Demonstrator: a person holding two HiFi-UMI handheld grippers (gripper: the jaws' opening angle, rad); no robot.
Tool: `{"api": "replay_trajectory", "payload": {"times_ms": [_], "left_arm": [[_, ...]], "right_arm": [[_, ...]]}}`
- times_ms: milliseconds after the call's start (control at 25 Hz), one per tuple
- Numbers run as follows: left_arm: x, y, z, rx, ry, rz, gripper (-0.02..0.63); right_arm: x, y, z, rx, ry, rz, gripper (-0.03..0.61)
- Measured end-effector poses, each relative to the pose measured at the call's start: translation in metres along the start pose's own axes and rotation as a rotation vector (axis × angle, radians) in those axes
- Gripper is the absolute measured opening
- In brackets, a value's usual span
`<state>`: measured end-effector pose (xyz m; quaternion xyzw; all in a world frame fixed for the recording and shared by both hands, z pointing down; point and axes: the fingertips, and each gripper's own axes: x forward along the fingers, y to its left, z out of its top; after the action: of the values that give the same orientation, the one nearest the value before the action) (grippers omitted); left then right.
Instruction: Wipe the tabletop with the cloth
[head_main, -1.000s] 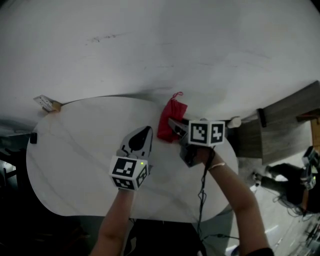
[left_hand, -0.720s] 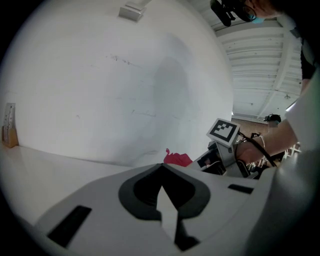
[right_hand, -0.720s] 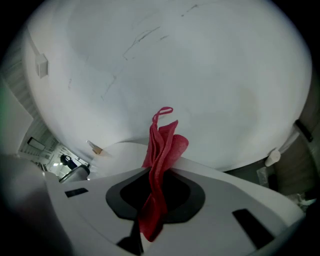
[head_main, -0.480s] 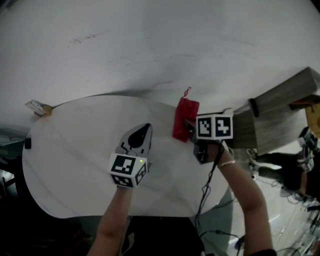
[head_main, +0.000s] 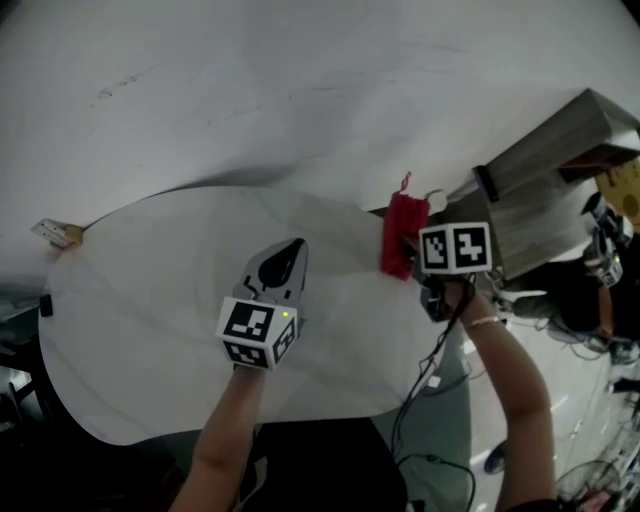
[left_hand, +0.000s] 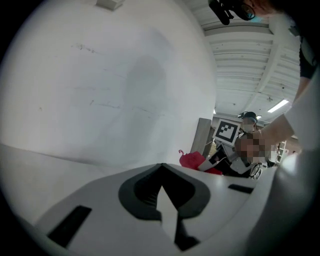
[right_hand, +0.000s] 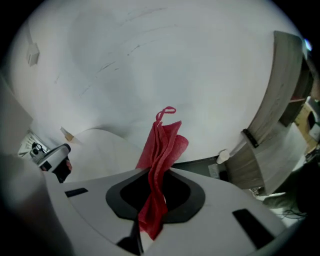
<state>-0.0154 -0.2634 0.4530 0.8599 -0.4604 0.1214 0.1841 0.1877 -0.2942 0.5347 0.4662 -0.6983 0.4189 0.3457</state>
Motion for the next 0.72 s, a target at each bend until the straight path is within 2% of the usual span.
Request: {"api": "replay_trajectory", "payload": {"times_ms": [160, 280, 400, 560, 720], "left_arm": [[-0.001, -0.007, 0.001, 0.007, -0.006, -0.008, 0.002], [-0.007, -0.005, 0.005, 0.007, -0.015, 0.000, 0.002], [-0.019, 0.002, 0.007, 0.002, -0.021, 0.017, 0.002], [-0.042, 0.016, -0.001, -0.017, -0.019, 0.069, 0.002], [-0.070, 0.040, -0.009, -0.036, -0.017, 0.134, 0.002]], "right_arm": [[-0.017, -0.026, -0.011, -0.031, 0.002, -0.068, 0.049], [-0.026, -0.011, -0.011, -0.033, -0.016, -0.029, 0.049], [-0.034, 0.038, -0.003, -0.066, -0.034, 0.081, 0.049], [-0.031, 0.125, 0.003, -0.103, -0.021, 0.269, 0.049], [-0.008, 0.200, -0.003, -0.143, 0.017, 0.395, 0.049]]}}
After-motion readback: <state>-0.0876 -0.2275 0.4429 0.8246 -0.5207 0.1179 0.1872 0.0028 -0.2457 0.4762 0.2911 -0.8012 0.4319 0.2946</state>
